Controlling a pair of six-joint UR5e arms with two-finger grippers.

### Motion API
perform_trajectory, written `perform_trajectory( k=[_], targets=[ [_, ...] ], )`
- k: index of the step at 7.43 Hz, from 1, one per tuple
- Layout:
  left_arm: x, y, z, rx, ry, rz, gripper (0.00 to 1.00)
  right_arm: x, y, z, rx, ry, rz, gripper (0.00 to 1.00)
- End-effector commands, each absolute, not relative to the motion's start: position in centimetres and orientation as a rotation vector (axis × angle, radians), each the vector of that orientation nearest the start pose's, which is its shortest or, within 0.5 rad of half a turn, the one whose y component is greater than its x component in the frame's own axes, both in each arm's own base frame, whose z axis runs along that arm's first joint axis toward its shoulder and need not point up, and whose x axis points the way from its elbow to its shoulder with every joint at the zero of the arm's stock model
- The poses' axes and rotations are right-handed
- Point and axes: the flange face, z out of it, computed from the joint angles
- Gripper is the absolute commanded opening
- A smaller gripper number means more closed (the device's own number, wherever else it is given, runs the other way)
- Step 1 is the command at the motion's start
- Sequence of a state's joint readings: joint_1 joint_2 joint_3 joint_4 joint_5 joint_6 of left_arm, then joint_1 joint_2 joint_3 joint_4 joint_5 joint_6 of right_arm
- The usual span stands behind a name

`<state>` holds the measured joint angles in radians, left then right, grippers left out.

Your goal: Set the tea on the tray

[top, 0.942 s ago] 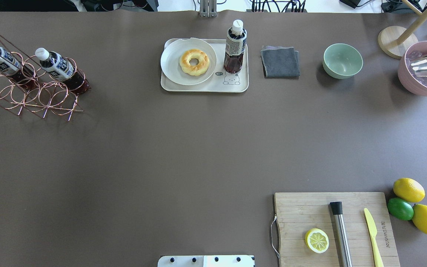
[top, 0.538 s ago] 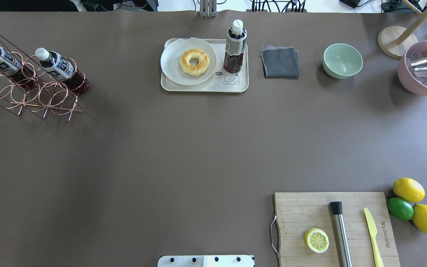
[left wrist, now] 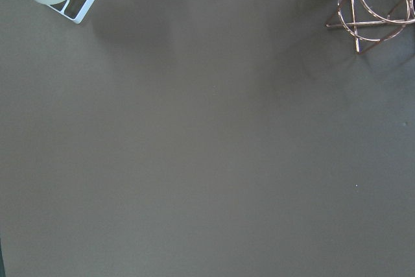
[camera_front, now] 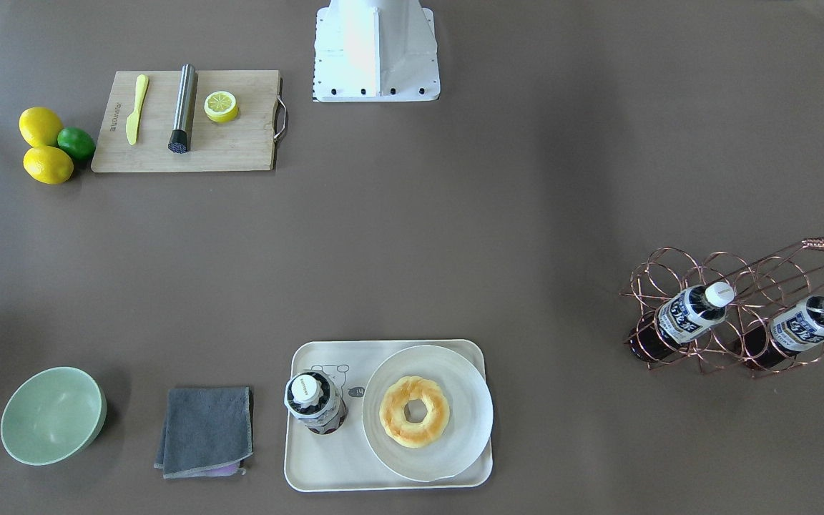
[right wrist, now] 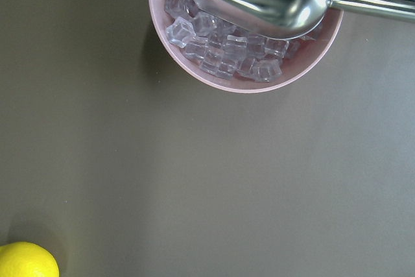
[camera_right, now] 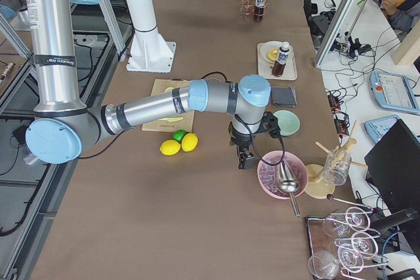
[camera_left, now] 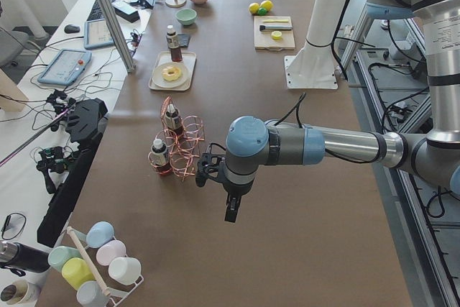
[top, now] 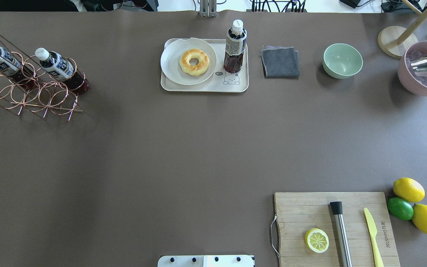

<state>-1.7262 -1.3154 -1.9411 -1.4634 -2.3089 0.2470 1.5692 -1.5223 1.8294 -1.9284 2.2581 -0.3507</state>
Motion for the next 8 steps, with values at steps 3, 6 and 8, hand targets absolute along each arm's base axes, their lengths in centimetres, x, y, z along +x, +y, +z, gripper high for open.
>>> perform_trajectory(
  k=[3,6,8],
  targets=[
    [-12.5,-36.6,60.4,0.133,0.734,0.035,0.97,7.4,-49.2,56.7,0.049,-0.665,-0.307,1.0],
    [-12.5,-36.7,60.6,0.131,0.734,0.035,0.97,6.3,-50.0,56.3,0.047,-0.665,-0.324,1.0],
    [-12.6,-37.1,60.9,0.126,0.733,0.033,0.97,5.8,-50.1,55.9,0.053,-0.664,-0.334,1.0]
  ],
)
